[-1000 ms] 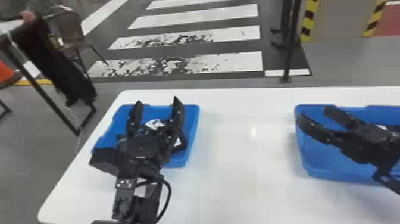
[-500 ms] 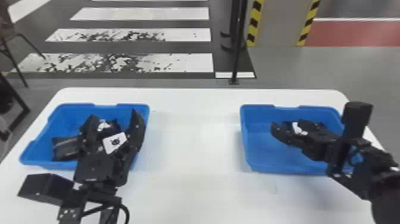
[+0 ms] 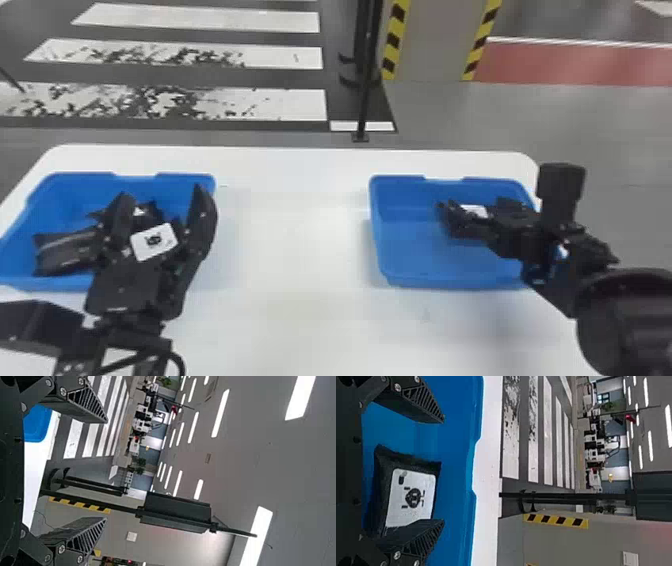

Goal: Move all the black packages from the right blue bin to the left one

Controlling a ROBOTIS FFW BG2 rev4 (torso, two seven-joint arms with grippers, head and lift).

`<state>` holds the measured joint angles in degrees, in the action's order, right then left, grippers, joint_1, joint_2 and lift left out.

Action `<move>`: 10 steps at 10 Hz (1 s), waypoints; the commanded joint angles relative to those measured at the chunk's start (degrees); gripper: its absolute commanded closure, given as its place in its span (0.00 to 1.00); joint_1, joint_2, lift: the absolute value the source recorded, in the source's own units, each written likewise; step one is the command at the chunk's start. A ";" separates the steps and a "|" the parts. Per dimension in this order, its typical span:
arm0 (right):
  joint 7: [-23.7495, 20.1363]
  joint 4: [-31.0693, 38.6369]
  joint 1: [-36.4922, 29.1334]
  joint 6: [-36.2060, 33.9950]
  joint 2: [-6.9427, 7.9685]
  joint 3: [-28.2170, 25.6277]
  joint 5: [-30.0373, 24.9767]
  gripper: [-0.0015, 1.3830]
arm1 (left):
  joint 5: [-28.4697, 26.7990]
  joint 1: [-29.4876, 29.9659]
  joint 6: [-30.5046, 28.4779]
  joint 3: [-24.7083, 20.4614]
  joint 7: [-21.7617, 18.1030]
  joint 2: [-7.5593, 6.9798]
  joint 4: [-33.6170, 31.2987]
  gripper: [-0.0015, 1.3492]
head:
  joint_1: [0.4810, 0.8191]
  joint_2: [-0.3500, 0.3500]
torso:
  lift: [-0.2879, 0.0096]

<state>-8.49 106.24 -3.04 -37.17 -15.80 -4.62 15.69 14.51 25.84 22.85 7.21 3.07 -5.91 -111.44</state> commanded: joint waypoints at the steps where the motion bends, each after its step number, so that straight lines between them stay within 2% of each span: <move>1: 0.05 -1.40 0.79 -1.92 0.15 -1.21 -0.95 0.11 | 0.00 0.03 -0.21 0.22 0.01 0.02 0.00 0.15 | 0.63 0.37 | 0.35; 3: 0.49 -3.65 1.49 -2.20 0.15 -1.78 -1.06 0.11 | 0.00 -0.11 -0.21 0.22 0.01 0.02 0.00 0.15 | 0.63 0.33 | 0.35; 8: 0.49 -7.17 2.20 -2.90 0.24 -3.04 1.57 0.12 | 0.00 -0.11 -1.05 0.22 -0.35 0.02 0.00 0.15 | 0.63 0.30 | 0.35; 9: 0.49 -7.03 2.48 -5.43 0.24 -3.26 1.68 0.21 | 0.11 -0.11 -1.34 0.22 -0.35 0.02 0.00 0.15 | 0.63 0.30 | 0.35; 10: 0.49 -7.45 2.76 -6.84 0.15 -3.26 2.02 0.37 | 0.23 -0.11 -1.48 0.22 -0.43 0.02 0.00 0.15 | 0.63 0.29 | 0.35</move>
<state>-8.01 98.94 -0.39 -43.06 -15.62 -7.86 17.55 14.69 25.73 21.46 7.43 2.65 -5.89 -111.44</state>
